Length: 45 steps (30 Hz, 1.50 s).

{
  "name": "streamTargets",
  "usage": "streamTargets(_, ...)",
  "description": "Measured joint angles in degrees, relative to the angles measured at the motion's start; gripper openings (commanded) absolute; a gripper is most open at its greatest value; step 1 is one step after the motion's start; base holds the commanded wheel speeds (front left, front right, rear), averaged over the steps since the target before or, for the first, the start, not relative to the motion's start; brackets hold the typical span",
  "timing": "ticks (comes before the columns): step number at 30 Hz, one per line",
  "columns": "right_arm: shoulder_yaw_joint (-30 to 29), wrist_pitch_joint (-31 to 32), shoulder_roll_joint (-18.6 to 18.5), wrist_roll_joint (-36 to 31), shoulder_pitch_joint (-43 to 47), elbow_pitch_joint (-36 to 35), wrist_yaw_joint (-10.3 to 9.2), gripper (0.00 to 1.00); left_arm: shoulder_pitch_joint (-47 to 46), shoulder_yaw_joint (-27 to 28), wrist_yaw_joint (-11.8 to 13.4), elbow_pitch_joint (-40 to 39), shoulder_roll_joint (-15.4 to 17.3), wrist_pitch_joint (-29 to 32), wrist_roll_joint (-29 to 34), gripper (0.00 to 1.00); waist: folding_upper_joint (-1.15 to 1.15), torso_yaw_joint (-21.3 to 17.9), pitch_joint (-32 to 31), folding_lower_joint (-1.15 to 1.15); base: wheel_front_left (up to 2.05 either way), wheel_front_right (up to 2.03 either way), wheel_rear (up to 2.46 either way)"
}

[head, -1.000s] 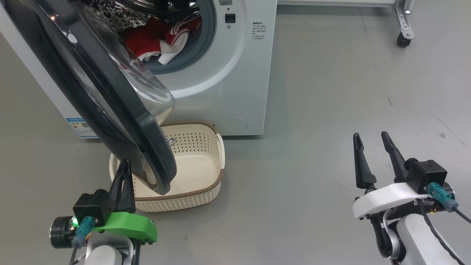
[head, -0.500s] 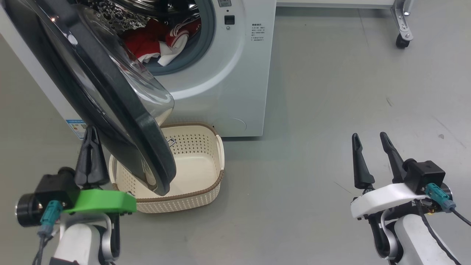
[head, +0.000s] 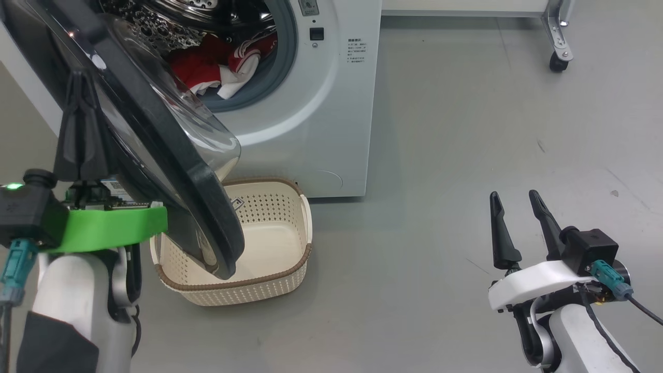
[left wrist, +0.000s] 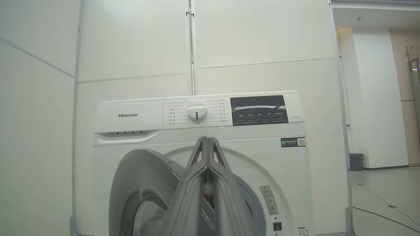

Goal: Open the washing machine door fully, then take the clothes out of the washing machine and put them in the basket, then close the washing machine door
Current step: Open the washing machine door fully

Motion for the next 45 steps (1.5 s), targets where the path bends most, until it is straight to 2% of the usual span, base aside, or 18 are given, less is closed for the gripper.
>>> streamTargets(8, -0.12, 0.00, 0.41, -0.69, 0.04, 0.47, 0.51, 1.00, -3.96, -1.53, -1.49, -3.08, 0.77, 0.11, 0.23, 0.00, 0.00, -0.51, -0.65, 0.00, 0.00, 0.00, 0.00)
streamTargets(25, -1.37, 0.00, 1.79, -1.18, 0.19, 0.66, 0.97, 1.00, -3.97, -7.38, -2.49, -3.72, -0.24, 6.88, 1.03, 0.00, 0.00, -1.31, 0.11, 0.00, 0.00, 0.00, 0.00)
streamTargets(45, -2.70, 0.00, 2.82, -1.68, 0.15, 1.18, 2.03, 1.00, 2.38, -13.24, -4.52, 5.76, -1.41, 13.54, -1.94, 0.00, 0.00, -2.11, 1.56, 0.00, 0.00, 0.00, 0.00)
